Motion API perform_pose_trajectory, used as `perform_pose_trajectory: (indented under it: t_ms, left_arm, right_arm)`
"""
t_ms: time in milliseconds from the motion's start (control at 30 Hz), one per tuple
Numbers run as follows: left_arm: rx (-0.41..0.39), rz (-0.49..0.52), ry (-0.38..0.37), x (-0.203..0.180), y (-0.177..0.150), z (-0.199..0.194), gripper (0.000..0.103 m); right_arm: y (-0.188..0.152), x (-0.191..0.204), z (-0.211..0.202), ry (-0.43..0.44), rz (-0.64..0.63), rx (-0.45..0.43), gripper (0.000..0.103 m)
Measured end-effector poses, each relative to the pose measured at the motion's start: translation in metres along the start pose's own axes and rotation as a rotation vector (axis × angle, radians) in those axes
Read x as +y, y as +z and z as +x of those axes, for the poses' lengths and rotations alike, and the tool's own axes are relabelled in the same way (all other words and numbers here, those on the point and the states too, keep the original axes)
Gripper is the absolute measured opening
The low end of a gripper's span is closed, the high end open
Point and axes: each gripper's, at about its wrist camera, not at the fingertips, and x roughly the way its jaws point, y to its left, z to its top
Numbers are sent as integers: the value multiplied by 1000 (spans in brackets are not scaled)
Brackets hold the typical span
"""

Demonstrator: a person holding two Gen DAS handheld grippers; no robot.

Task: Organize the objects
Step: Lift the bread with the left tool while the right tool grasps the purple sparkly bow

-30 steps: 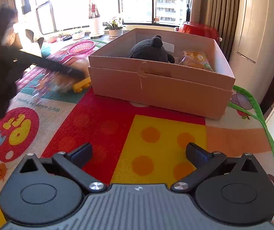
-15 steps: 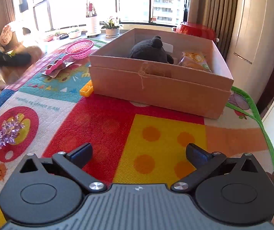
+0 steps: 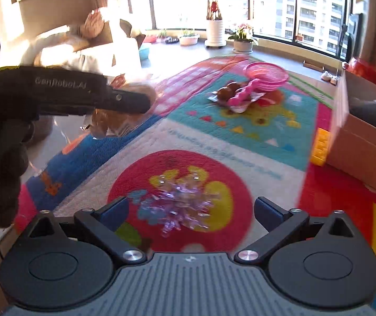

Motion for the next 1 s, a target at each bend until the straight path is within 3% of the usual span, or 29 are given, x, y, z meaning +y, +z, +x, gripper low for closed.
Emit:
perform_pose_trajectory:
  t_ms: [167, 267, 367, 500, 667, 767, 1000]
  left_arm:
    - [1, -8, -15, 3, -9, 3, 57]
    - [15, -6, -21, -3, -16, 11, 57]
    - [-2, 47, -2, -13, -23, 18, 57]
    - [-22, 61, -12, -17, -27, 25, 57]
    - [-28, 95, 7, -22, -29, 29, 57]
    - [-29, 97, 5, -21, -30, 28, 57]
    - [-29, 86, -4, -16, -30, 28, 57]
  right_arm:
    - [3, 6, 8, -36, -15, 15, 91]
    - [1, 0, 1, -109, -53, 9, 91]
    - [-8, -22, -9, -208, -59, 5, 94]
    - [-16, -60, -22, -281, 50, 29, 97]
    - [-18, -72, -24, -200, 136, 33, 97]
    - [-15, -56, -18, -145, 104, 21, 97]
    - [5, -34, 11, -120, 68, 5, 94]
